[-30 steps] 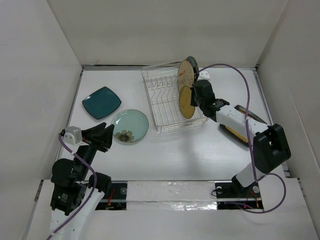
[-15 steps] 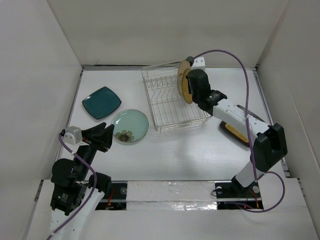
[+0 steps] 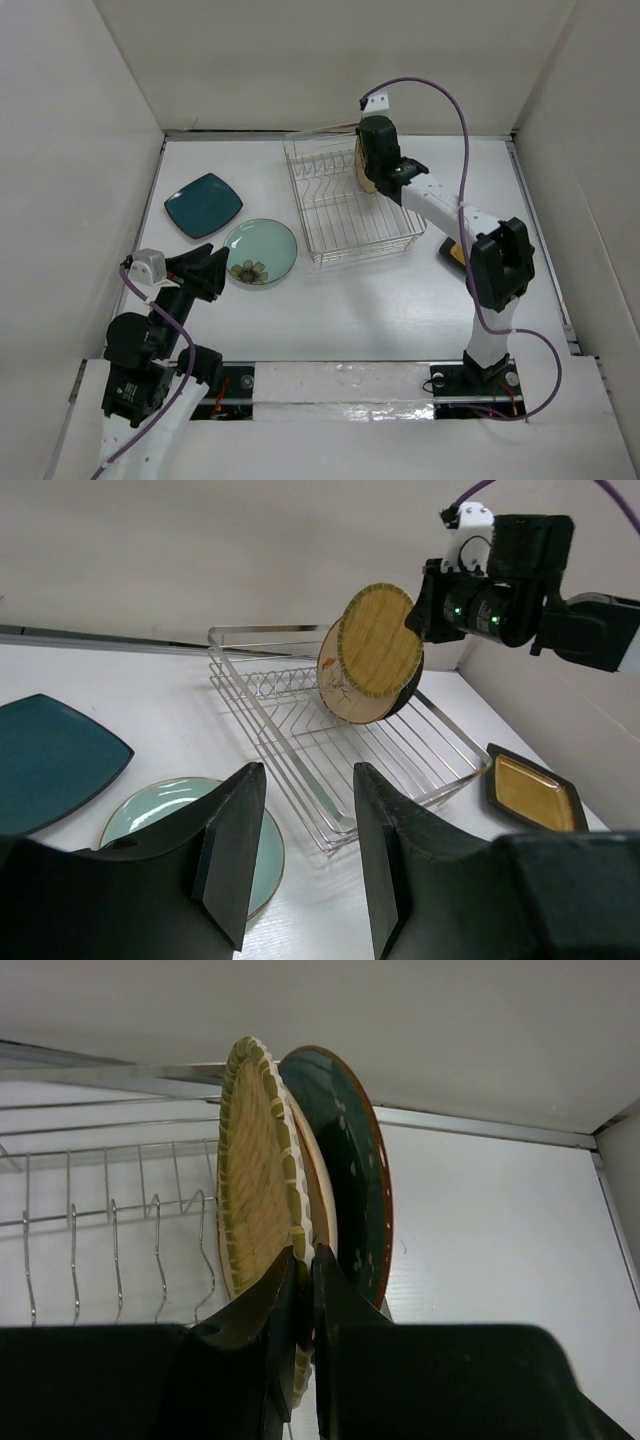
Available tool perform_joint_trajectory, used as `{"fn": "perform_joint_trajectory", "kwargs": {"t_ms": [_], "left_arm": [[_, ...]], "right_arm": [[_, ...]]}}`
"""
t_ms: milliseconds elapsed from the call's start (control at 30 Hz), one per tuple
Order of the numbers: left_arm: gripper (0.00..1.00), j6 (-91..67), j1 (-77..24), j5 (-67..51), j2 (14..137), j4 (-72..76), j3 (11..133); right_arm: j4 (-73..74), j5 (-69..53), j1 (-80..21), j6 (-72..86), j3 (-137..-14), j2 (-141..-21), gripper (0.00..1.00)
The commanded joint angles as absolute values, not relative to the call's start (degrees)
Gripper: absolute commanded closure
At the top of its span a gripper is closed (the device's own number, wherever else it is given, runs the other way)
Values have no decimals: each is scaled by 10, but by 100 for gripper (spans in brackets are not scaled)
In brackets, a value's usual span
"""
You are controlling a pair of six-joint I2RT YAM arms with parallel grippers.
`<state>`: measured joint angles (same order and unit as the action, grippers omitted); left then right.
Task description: Load the plates into the dish rack
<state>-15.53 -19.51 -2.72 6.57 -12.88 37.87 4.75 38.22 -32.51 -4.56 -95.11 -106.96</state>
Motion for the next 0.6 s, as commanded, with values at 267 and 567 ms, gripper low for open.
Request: {"fn": "perform_joint_trajectory", "kwargs": {"t_ms": [267,567], "left_arm": [[62,-153,-198,-19,83,-104,377],[63,-152,-198,-18,85,-104,378]], "right_arm": [[6,340,-302,-33,-1005,-1138,100],[-6,309,-297,-1,-998,-1158,80]]}}
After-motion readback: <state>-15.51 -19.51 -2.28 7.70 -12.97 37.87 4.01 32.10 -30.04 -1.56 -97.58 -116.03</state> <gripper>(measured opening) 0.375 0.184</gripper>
